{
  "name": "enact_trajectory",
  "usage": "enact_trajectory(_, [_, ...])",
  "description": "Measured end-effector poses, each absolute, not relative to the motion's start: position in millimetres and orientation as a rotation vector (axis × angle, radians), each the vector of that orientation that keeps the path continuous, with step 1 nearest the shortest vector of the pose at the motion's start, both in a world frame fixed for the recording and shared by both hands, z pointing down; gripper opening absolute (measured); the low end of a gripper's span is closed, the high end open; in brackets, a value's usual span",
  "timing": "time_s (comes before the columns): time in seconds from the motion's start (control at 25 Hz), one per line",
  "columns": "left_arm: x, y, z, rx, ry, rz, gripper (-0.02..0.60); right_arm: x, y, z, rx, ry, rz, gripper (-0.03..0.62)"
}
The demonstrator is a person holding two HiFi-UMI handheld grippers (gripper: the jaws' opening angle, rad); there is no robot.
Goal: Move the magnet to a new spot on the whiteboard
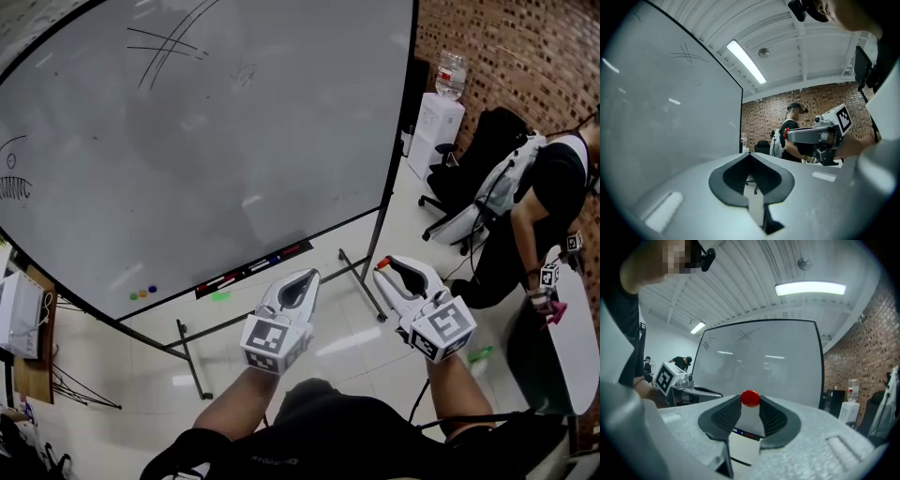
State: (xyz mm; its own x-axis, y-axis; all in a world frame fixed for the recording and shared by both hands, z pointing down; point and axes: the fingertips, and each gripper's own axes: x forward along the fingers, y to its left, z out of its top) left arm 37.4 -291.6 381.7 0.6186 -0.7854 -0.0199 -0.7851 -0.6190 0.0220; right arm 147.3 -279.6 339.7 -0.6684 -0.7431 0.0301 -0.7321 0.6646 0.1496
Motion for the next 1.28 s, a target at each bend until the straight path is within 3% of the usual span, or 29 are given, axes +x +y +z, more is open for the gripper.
enact_trajectory(0.52, [49.2, -409.2, 355.1, 2.818, -1.438, -0.058, 0.015, 150.7, -434.3, 218.9, 1.233, -2.827, -0.540, 0.110])
enact_trajectory(1.28, [73.2, -431.8, 344.8, 2.702, -1.691, 0.014, 0.015, 149.8, -573.4, 18.9, 1.172, -2.683, -0.962, 0.109])
